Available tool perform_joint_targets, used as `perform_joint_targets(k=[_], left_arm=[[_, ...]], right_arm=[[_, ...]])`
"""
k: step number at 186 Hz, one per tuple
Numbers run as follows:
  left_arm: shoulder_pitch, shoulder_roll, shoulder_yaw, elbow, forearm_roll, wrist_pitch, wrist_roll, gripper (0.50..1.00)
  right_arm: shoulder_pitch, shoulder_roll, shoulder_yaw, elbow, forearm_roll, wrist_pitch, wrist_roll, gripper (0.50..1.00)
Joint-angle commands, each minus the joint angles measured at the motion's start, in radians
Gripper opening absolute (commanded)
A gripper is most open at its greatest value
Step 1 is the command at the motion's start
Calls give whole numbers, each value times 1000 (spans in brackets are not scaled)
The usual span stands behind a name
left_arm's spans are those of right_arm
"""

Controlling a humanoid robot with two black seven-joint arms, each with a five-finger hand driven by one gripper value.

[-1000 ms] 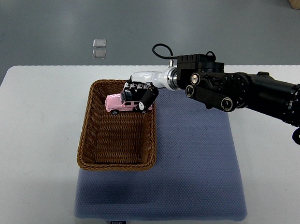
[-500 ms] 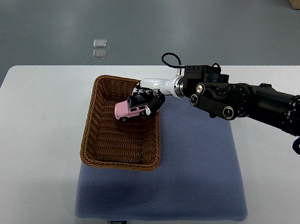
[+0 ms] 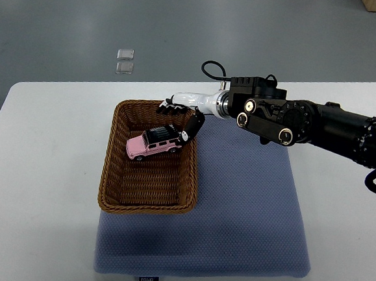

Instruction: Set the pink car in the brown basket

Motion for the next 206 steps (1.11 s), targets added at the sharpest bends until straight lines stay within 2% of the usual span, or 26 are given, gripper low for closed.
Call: perform_joint_targets(k=[1, 30, 46, 75, 84, 85, 95, 132, 170, 206], left_arm=[[0, 0, 0, 1, 0, 0, 0, 1000], [0, 0, -1, 1, 0, 0, 0, 1000], [0, 0, 0, 0, 0, 0, 0, 1000], [0, 0, 2, -5, 0, 0, 0, 1000], [0, 0, 2, -5, 0, 0, 0, 1000], [0, 0, 3, -6, 0, 0, 0, 1000], [0, 0, 3, -6, 0, 0, 0, 1000], [0, 0, 5, -6, 1, 0, 0, 1000], [0, 0, 8, -6, 0, 0, 0, 1000], [0, 0, 9, -6, 1, 0, 0, 1000]], right_arm=[[1, 0, 29, 0, 13, 2, 0, 885], [-5, -2, 138, 3, 23, 3, 3, 885], [-31, -58, 250, 11, 34, 5, 5, 887], [-189, -160, 532, 12, 85, 7, 43, 887], [-189, -160, 532, 12, 85, 7, 43, 887], [-254, -169, 654, 12, 118, 8, 64, 891], [-329, -169, 787, 12, 166, 10, 92, 899], [-533, -144, 1113, 11, 375, 8, 164, 903], [-629, -118, 1209, -2, 643, 10, 180, 903], [-668, -117, 1209, -5, 711, 10, 224, 903]])
